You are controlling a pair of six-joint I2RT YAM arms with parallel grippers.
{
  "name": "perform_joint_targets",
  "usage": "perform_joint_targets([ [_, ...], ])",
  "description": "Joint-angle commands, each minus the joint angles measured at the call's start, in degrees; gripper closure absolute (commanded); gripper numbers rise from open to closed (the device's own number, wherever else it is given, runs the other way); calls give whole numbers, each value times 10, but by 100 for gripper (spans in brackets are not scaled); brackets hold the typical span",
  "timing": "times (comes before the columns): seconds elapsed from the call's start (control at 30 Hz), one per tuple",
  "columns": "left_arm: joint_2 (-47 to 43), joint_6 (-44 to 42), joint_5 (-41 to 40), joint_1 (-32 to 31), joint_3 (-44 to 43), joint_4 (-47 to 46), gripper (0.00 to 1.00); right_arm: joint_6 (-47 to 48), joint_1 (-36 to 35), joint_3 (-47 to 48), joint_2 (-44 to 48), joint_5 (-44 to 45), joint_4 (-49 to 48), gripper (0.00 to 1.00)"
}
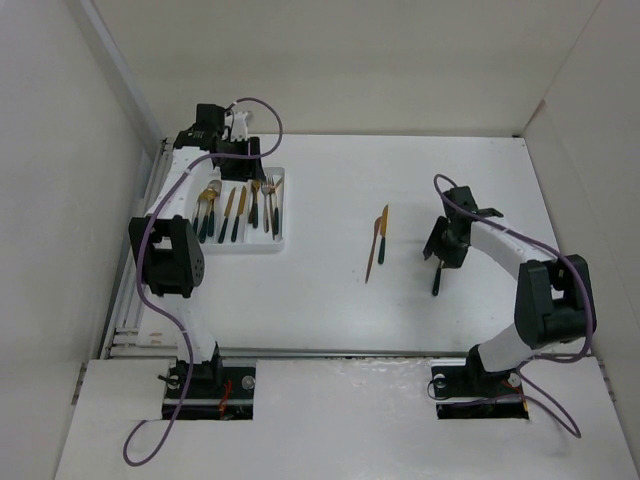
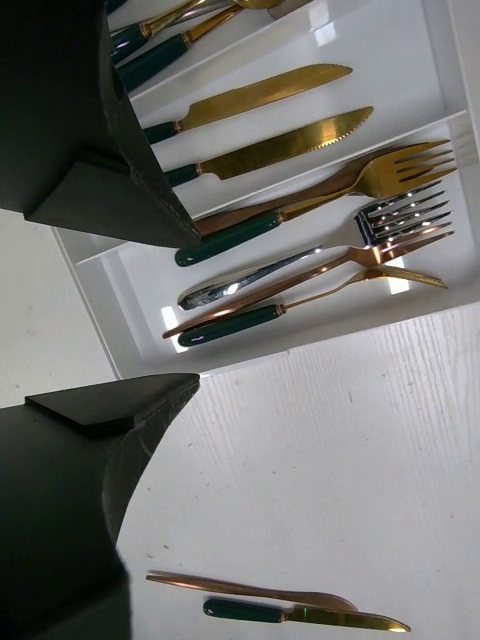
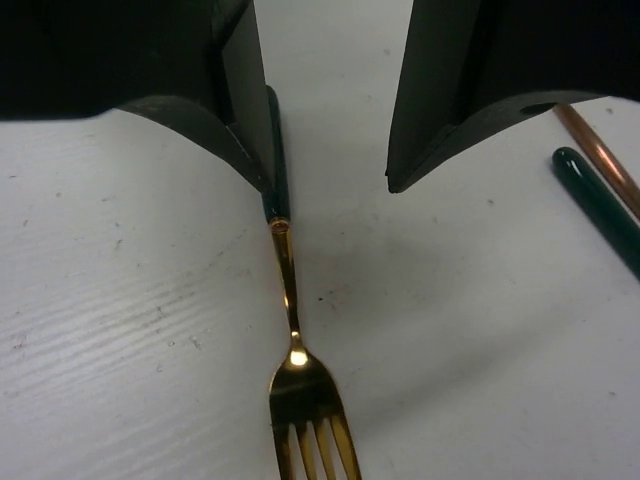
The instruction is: Sort the eating utensils into containers
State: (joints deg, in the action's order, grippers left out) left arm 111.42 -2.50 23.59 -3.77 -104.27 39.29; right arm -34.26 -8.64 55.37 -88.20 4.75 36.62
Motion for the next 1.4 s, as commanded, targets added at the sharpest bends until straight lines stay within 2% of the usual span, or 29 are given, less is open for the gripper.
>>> perform_joint_targets([
  [0.0,-25,-7,-1,1,-3,18,50,10,3,-12,-6,17,-27,47],
  [0.03,-30,-7,-1,1,-3,18,50,10,3,-19,-13,17,-27,53],
  [0.17,-30,-7,4,1,2,18,50,10,3,-26,-44,32,-32,59],
  [0.27,-30,-7,4,1,2,18,50,10,8,-14,-39,53,-31,59],
  [0.57,-36,-7,9,1,7,13,49,22,8,-12,-53,35,-25,60],
  [0.67,-36,-7,9,1,7,13,49,22,8,-12,-53,30,-25,65],
  [0.73,-36,-7,14,1,7,13,49,27,8,-12,-58,25,-25,73],
  [0.83,-36,-7,21,1,7,13,49,34,8,-7,-64,19,-25,98],
  [0.87,-41,-12,21,1,7,13,47,34,8,-7,-64,19,-25,100],
  [1.03,-52,-40,39,-16,2,25,41,26,8,14,-11,32,-31,100],
  [1.13,-57,-63,68,-41,-4,36,38,2,0,63,34,62,-26,100],
  [1.27,-62,-101,149,-79,-22,52,36,-27,-44,157,49,80,-27,100],
  [1.37,-62,-115,212,-113,-27,64,33,-62,-88,223,27,57,-44,100],
])
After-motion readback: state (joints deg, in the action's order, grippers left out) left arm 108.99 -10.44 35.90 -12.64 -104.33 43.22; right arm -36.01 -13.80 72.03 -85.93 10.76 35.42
